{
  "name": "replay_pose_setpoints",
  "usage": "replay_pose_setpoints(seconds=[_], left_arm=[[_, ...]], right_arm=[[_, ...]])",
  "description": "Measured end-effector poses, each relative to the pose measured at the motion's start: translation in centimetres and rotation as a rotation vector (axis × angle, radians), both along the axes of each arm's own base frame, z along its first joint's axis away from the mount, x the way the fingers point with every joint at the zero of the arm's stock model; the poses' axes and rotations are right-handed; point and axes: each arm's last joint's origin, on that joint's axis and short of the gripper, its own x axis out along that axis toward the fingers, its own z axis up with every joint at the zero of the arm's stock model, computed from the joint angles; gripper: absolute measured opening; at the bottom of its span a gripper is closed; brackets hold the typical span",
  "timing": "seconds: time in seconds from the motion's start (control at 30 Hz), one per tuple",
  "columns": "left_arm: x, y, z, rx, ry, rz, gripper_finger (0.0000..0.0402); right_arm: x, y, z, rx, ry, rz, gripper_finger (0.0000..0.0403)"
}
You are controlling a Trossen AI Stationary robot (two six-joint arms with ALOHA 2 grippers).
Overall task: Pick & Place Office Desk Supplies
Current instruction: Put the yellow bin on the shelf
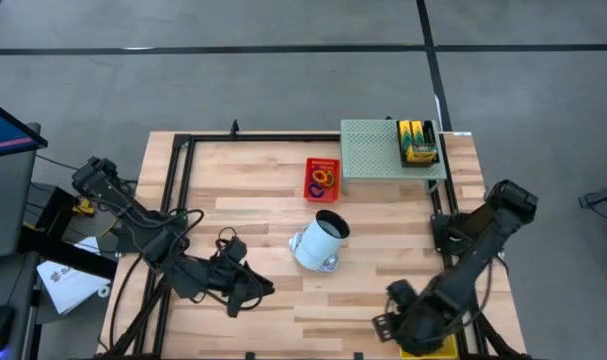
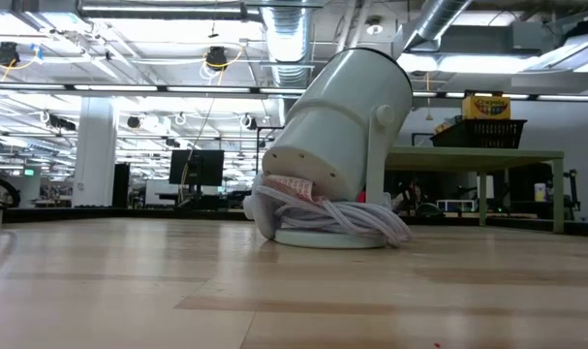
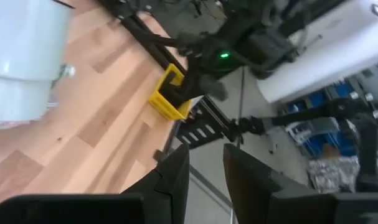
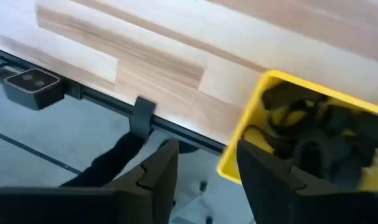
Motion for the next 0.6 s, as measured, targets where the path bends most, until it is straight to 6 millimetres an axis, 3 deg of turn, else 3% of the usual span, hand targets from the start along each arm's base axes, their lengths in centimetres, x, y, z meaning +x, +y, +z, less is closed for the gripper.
replay_pose_setpoints(seconds=[0.2,0.33,0.6], left_arm=[[-2.0,-0.5,1.1,0.027,-0.032,-0.070,0.0094],[-3.3,-0.6,1.7,0.027,-0.048,-0.084,0.0094],[-4.3,-0.3,2.4,0.030,-0.070,-0.091,0.0094]], right_arm=[[2.3,2.6,-3.3,0.019,0.107,0.046,0.0144],[2.7,3.9,-3.4,-0.020,0.164,0.042,0.0138],[3.3,4.5,-3.1,-0.098,0.237,0.012,0.0136]])
